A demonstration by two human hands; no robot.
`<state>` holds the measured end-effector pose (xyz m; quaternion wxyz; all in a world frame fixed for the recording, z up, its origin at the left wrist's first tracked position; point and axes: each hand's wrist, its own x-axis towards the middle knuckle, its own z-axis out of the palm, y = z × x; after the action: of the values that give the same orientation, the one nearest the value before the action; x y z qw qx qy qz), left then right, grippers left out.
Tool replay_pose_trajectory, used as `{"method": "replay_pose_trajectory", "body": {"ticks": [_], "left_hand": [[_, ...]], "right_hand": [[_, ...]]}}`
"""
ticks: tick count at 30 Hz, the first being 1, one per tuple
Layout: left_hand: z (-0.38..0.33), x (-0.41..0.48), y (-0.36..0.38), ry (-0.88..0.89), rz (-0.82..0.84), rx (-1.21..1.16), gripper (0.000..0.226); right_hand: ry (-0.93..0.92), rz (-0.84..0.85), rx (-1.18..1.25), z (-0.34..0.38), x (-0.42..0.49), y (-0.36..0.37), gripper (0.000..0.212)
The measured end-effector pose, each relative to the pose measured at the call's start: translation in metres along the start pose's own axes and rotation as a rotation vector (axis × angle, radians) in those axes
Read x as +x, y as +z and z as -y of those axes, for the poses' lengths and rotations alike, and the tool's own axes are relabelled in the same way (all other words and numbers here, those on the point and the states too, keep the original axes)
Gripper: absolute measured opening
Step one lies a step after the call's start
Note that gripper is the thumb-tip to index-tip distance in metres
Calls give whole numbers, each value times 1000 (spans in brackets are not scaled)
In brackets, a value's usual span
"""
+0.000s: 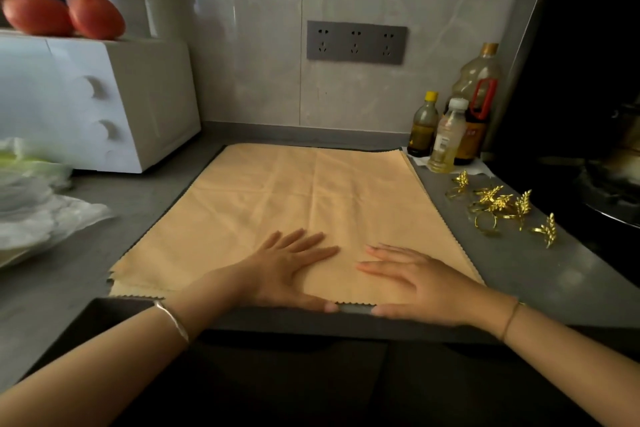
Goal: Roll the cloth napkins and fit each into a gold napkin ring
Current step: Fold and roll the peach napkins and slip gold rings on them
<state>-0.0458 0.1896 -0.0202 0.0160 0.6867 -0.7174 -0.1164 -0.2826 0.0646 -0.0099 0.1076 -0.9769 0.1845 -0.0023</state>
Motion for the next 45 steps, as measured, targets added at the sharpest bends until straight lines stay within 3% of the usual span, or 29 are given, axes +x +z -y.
{"method": "replay_pose_trajectory", "body": {"ticks": [9, 14, 20, 23, 29, 34, 36, 39, 42, 45], "left_hand": [[-5, -9, -4, 41, -99, -74, 75], [-9, -15, -10, 41, -106, -107, 73], [-10, -29, -16, 1, -173, -154, 53], [-4, -36, -19, -16, -168, -70, 43], [9, -39, -39, -135, -167, -39, 33], [9, -31, -60, -180, -153, -115, 30], [4, -31, -70, -200, -39, -190, 29], [-6, -33, -88, -286, 163, -269, 27], [-13, -37, -104, -425, 368, -223, 40], [-4, -36, -119, -426, 467, -244, 37]], "right_hand": [[-101, -177, -99, 14, -8, 0, 42], [-152, -234, -95, 19, -9, 1, 42], [-58, -208, -126, 15, -4, -5, 40], [-36, -171, -161, 12, 1, -10, 32], [109, -257, 50, -13, 4, -30, 25], [108, -17, 146, -25, -7, -47, 23], [93, 32, 195, -28, -14, -56, 36], [68, 248, 277, -29, -22, -74, 32], [128, 520, 389, -26, -24, -92, 28], [129, 621, 419, -30, -14, -108, 27]]}}
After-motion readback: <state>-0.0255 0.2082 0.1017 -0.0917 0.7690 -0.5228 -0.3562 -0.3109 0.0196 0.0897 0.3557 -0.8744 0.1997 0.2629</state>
